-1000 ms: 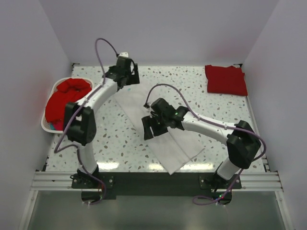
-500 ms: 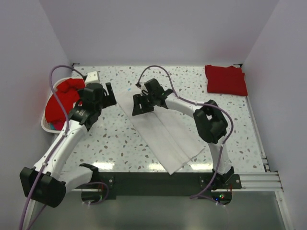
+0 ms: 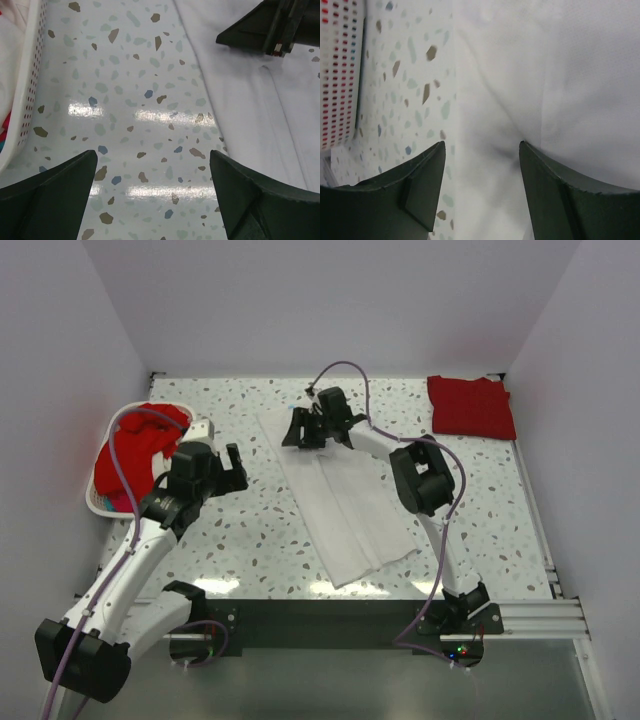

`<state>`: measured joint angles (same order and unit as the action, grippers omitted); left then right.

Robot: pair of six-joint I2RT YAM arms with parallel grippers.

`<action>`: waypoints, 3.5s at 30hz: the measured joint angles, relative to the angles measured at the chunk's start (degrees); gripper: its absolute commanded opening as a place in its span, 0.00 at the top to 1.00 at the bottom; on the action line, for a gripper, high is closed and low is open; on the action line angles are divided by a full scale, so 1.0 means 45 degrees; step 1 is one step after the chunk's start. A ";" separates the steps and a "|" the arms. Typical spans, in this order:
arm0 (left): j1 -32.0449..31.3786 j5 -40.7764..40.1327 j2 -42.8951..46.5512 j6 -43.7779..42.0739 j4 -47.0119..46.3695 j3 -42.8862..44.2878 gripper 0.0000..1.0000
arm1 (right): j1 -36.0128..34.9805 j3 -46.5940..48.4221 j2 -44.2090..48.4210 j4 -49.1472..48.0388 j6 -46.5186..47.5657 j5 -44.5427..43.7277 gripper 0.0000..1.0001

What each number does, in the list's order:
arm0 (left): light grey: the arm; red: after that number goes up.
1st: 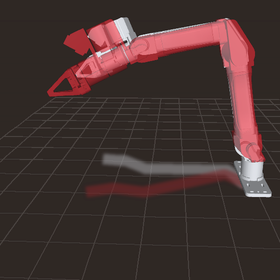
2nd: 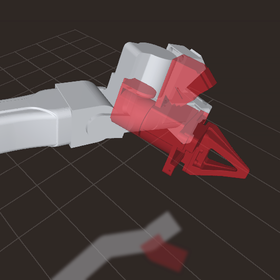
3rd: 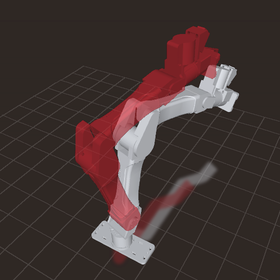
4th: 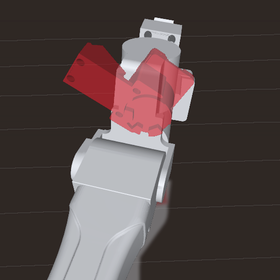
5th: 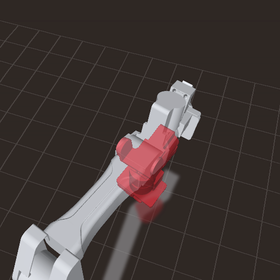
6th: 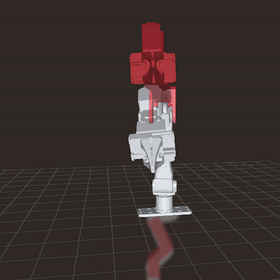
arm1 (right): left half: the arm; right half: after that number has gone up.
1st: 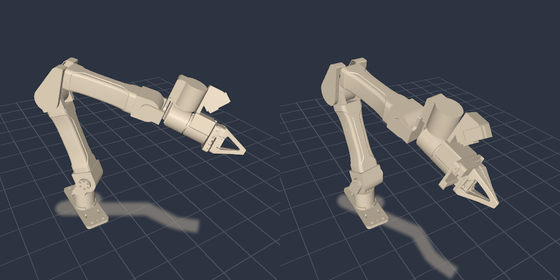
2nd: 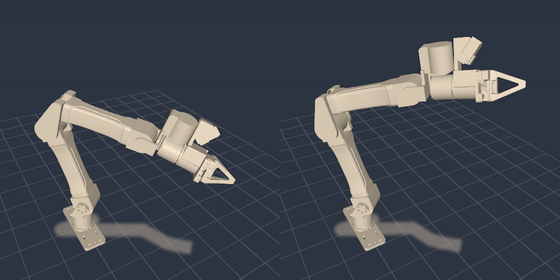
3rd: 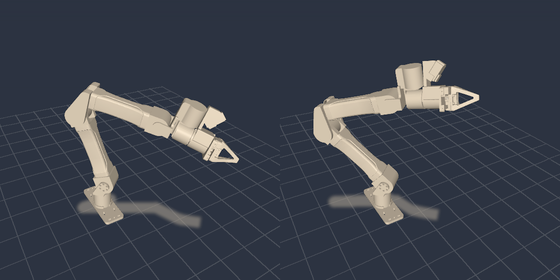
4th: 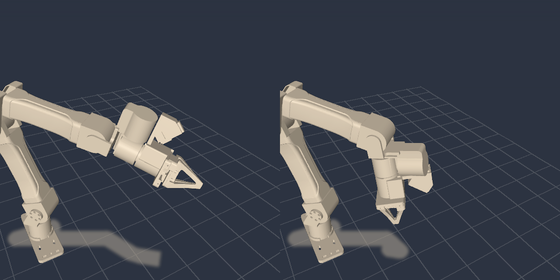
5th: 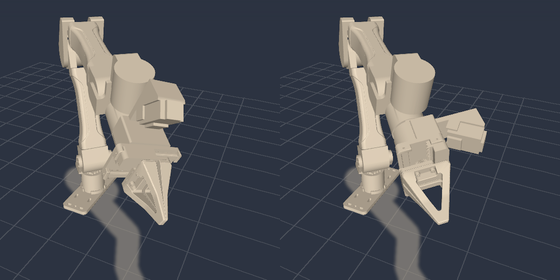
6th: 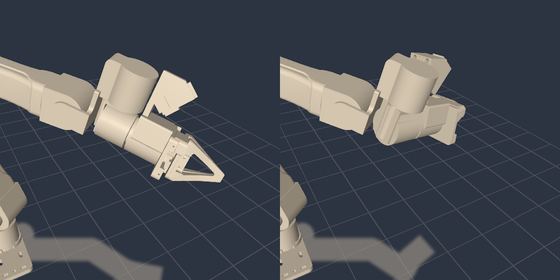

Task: Fold and stack the t-shirts
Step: Fold the tshirt

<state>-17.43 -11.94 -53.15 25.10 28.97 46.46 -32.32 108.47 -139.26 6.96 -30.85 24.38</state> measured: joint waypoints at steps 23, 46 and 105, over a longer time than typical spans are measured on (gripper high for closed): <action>-0.3604 0.1705 -0.2851 0.2633 -0.0335 -0.0505 0.08 | 0.2492 -0.4556 0.6921 0.2992 0.0699 -0.2807 0.24; -0.6989 0.1889 -0.6475 0.4483 -0.0787 -0.0491 0.26 | 0.2671 -1.5917 1.5256 0.6970 0.0272 -0.3648 0.53; -0.7796 0.1574 -0.8582 0.5095 -0.1481 0.0544 1.00 | 0.2671 -1.6611 1.4785 0.5911 -0.0039 -0.3818 0.94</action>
<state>-52.51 -4.86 -91.77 48.03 22.31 48.90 -20.29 33.71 -72.73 33.56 -31.03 7.20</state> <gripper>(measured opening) 0.015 0.072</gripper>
